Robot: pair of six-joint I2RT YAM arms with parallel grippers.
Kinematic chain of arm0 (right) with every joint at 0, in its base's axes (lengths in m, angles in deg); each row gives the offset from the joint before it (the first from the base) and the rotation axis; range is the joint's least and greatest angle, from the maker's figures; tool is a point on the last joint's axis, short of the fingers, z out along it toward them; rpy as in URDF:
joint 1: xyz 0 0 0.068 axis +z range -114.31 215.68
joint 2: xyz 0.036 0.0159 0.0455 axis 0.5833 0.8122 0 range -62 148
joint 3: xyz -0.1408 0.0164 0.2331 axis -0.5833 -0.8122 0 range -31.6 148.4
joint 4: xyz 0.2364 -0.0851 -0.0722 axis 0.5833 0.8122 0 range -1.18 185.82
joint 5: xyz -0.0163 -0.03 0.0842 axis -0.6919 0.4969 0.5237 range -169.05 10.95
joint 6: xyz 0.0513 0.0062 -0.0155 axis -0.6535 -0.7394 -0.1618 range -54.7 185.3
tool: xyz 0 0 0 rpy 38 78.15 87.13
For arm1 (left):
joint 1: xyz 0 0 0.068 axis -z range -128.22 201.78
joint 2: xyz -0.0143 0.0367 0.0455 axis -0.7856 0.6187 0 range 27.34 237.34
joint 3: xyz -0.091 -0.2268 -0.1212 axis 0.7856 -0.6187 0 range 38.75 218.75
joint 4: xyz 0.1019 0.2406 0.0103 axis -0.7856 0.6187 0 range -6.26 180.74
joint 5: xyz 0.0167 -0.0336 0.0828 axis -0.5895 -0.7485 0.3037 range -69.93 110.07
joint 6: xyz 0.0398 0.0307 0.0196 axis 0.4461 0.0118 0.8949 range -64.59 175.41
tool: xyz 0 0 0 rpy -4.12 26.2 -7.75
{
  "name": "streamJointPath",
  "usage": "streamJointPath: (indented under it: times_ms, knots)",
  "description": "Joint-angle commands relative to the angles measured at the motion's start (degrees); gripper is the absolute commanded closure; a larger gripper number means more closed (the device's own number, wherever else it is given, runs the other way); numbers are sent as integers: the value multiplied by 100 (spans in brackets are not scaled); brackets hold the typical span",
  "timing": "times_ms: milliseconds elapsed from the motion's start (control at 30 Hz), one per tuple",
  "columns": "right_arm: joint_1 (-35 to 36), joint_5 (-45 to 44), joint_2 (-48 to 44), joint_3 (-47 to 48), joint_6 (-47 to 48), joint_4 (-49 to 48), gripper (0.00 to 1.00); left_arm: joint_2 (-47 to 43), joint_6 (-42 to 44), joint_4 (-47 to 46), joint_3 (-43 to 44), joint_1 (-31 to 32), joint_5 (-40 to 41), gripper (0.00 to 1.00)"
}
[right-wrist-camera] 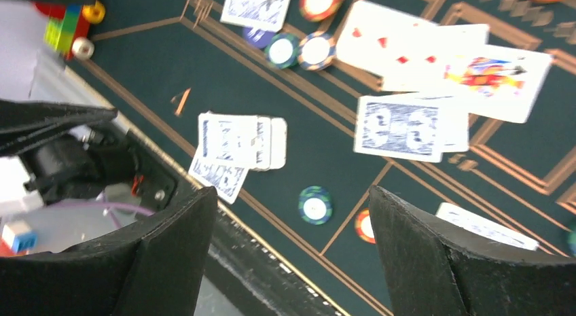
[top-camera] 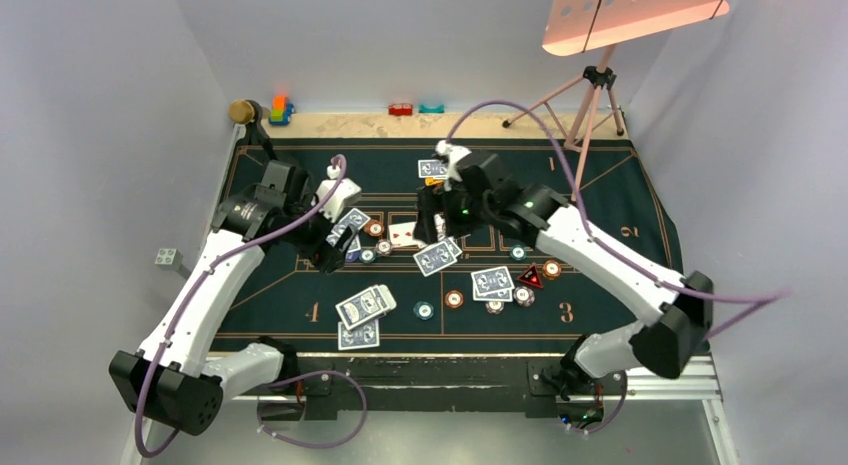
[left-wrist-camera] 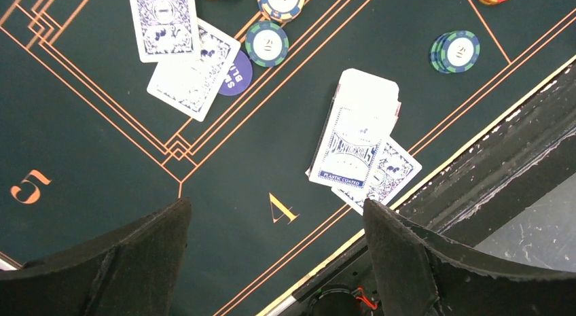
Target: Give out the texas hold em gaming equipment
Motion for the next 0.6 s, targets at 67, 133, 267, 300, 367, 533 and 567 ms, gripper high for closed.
streamJointPath:
  times_ms: [67,133,267,300,367,533,567]
  knots:
    - [-828,-722,-1068,-728,160,42,13,-246,-255,-527,-327,-60,60,0]
    - [-1024,-952,-1307,-866,180,44,10,-241,-223,-584,-344,-112,98,0]
    - [-1516,-1505,-1802,-1196,102,-43,6,-207,-261,-860,-333,-417,125,0]
    - [-1654,-1900,-1933,-1296,-3,-94,5,-211,-314,-978,-320,-650,-2,0]
    - [-2022,-2712,-2047,-1433,-302,8,3,-192,-403,-1242,-288,-1112,-398,0]
    - [-3407,-3489,-2478,-2396,-397,-1001,4,183,-841,-2168,-154,-2054,-925,0]
    - [-3534,-3631,-2612,-2726,-185,-1574,6,234,-1008,-2460,-215,-2183,-973,0]
